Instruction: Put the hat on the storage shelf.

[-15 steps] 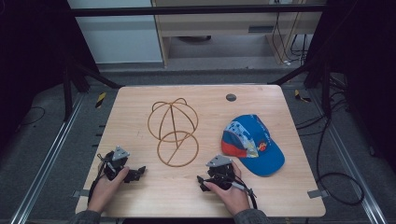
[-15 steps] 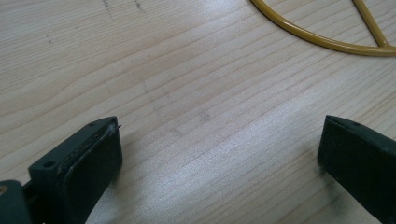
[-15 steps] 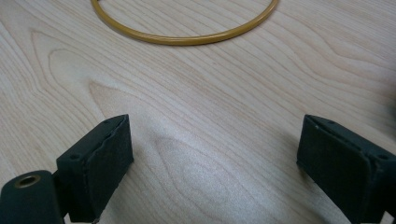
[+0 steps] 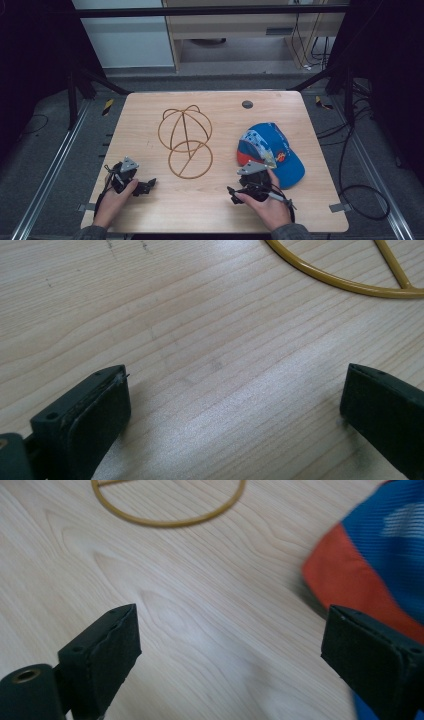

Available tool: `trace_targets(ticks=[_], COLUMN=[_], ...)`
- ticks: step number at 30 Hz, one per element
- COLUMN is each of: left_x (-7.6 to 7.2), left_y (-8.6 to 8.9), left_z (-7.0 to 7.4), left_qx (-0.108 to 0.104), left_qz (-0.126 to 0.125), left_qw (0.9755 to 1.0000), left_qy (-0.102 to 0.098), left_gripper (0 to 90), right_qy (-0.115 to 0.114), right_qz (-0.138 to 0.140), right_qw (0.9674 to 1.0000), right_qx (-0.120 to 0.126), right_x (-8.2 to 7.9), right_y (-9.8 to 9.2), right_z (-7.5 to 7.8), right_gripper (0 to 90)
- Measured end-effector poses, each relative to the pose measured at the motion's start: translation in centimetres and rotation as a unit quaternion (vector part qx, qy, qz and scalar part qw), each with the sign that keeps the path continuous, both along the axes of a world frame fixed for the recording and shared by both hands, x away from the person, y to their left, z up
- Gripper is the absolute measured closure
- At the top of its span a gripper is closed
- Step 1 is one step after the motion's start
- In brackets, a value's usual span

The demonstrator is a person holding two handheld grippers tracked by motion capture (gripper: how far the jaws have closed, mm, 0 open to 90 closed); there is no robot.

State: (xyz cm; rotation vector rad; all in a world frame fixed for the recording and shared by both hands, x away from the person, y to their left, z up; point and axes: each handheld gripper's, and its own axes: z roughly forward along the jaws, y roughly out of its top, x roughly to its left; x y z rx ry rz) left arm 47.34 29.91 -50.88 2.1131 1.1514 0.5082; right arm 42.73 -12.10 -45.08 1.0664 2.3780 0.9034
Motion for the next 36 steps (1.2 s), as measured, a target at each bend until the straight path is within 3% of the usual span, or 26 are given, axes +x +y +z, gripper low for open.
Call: trace_targets(ticks=[5, 9, 14, 20, 26, 31, 36], left_x=[0.0, 0.0, 0.0, 0.0, 0.0, 0.0, 0.0], left_y=[0.0, 0.0, 0.0, 0.0, 0.0, 0.0, 0.0], left_z=[0.0, 0.0, 0.0, 0.0, 0.0, 0.0, 0.0], left_qx=[0.000, 0.001, 0.001, 0.000, 0.000, 0.000, 0.001], left_qz=[-0.001, -0.002, -0.002, -0.001, -0.001, -0.001, -0.003], left_qw=[1.0000, 1.0000, 1.0000, 1.0000, 1.0000, 1.0000, 1.0000], left_qy=[0.000, 0.001, 0.001, 0.001, 0.000, 0.000, 0.001], left_gripper=[0.0, 0.0, 0.0, 0.0, 0.0, 0.0, 0.0], right_qy=[0.024, 0.038, 0.059, 0.093, 0.121, 0.125, 0.133], right_qz=[0.009, -0.008, -0.028, -0.039, -0.043, -0.038, -0.031], right_qw=[0.9988, 0.9962, 0.9941, 0.9879, 0.9831, 0.9815, 0.9814], right_qx=[-0.041, -0.078, -0.086, -0.118, -0.130, -0.140, -0.135], right_x=[-0.2, 0.7, 2.2, 4.2, 6.1, 8.0, 9.6], right_y=[-2.7, -5.4, -8.0, -10.5, -11.0, -10.6, -10.0], right_z=[2.3, 3.7, 5.5, 7.9, 9.4, 10.2, 10.5], right_gripper=[7.1, 7.4, 7.8, 9.0, 8.7, 6.8, 7.5])
